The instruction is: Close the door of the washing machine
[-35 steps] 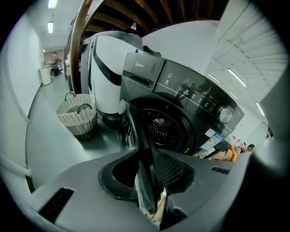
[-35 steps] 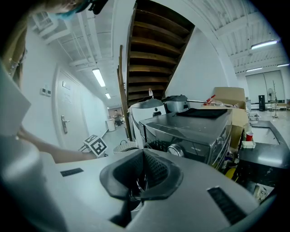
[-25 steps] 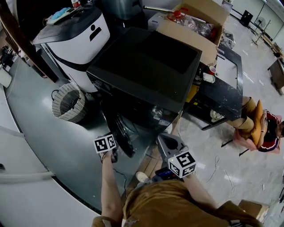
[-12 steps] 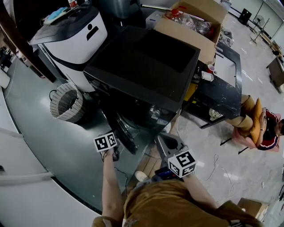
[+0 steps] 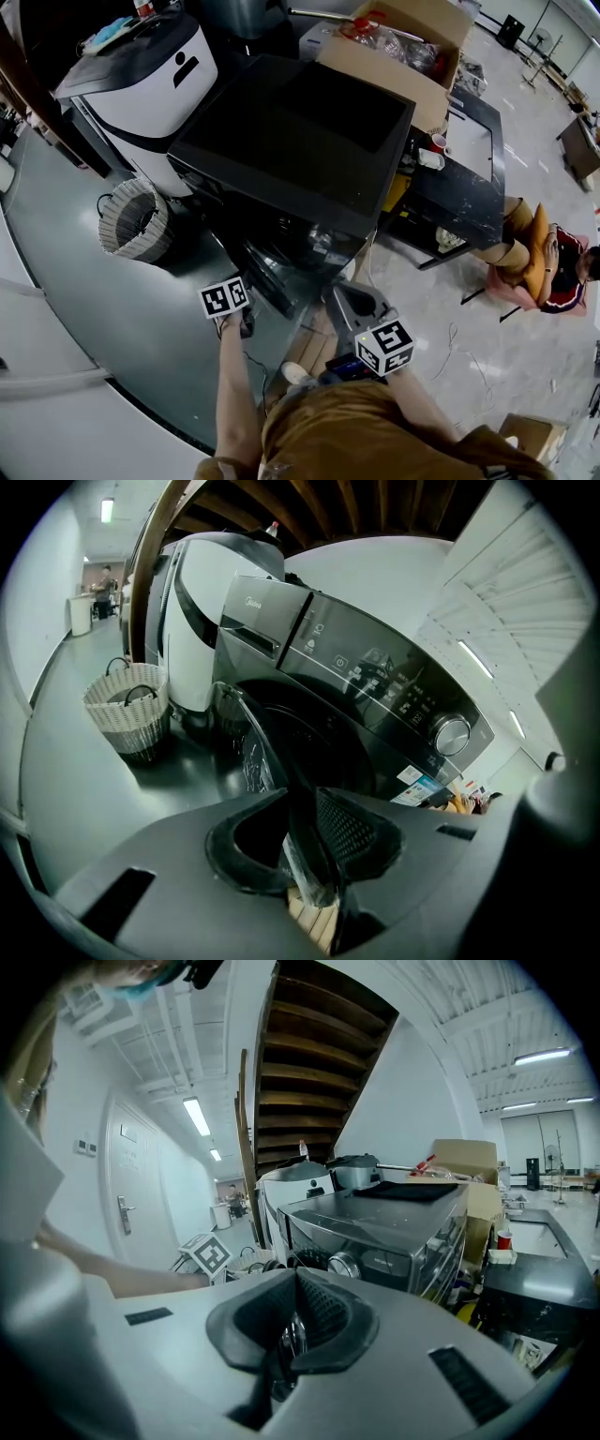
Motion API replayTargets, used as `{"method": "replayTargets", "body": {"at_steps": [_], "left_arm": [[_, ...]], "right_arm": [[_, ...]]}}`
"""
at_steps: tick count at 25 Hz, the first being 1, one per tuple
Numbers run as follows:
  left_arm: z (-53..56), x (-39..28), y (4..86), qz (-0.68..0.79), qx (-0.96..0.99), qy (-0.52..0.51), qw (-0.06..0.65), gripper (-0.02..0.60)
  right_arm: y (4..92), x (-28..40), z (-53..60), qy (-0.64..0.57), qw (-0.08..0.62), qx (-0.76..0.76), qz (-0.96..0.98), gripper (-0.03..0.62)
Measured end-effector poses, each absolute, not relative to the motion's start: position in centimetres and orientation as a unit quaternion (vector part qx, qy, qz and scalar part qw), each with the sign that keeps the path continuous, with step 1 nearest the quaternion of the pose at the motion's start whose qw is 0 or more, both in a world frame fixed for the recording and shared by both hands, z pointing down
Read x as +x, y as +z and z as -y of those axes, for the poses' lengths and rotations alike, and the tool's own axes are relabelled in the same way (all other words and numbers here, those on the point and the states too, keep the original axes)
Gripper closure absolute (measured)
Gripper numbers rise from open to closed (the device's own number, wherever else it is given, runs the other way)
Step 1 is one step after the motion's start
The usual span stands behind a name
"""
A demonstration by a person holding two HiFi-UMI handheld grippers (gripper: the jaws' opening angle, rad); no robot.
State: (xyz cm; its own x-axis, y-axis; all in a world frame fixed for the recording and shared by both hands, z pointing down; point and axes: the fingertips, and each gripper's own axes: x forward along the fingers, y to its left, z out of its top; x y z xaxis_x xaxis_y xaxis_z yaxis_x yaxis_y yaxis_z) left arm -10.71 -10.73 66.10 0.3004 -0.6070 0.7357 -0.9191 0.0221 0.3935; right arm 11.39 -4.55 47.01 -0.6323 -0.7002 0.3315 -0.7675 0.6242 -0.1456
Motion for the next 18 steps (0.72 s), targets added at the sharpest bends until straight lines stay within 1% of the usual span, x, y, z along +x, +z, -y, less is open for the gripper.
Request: {"method": "replayTargets", "body": {"at_steps": [18], "left_arm": [[13.0, -8.6, 66.1, 0.545, 0.689, 0.152, 0.453, 0.466]], "right_arm": [[47.3, 12.8, 5.7, 0.140, 0.129, 0.427, 0.884, 0.583]]}}
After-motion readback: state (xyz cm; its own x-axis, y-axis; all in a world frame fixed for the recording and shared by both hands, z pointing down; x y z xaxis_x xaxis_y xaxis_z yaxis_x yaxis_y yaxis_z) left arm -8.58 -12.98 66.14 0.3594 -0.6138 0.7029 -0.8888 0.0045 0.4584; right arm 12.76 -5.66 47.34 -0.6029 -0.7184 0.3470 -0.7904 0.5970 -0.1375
